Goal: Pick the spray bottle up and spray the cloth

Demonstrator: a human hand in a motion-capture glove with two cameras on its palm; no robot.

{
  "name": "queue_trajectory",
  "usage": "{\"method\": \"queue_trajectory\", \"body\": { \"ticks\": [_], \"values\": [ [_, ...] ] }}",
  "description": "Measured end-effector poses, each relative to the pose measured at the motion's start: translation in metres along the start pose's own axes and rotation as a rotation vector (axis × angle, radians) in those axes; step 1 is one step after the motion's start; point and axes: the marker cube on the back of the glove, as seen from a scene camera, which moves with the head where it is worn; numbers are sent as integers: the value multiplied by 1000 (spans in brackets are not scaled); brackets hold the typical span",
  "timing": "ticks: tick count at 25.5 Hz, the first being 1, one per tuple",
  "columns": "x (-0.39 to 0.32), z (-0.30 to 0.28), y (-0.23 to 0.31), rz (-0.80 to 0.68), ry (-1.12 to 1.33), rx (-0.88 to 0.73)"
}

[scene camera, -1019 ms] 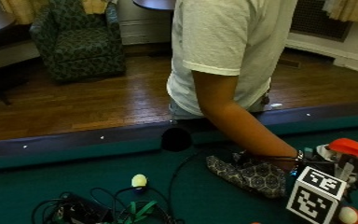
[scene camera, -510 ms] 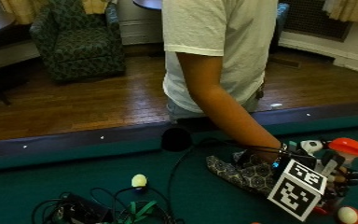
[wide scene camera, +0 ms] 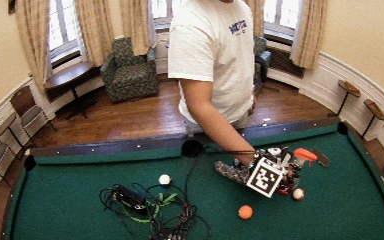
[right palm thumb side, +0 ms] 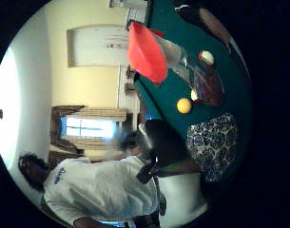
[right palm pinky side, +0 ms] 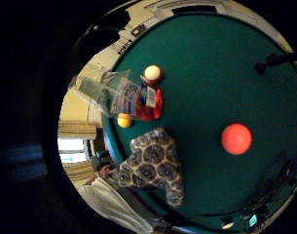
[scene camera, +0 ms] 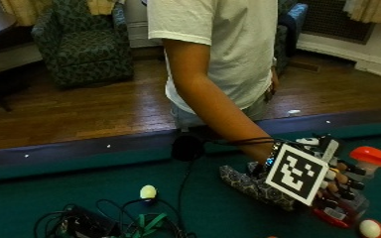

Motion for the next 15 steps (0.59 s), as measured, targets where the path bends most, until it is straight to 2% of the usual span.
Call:
{"method": "queue_trajectory", "body": {
  "ticks": [8, 15],
  "values": [
    [-24, -26, 66, -101, 260, -30],
    [-56, -41, 127, -186, 368, -97]
  ]
}}
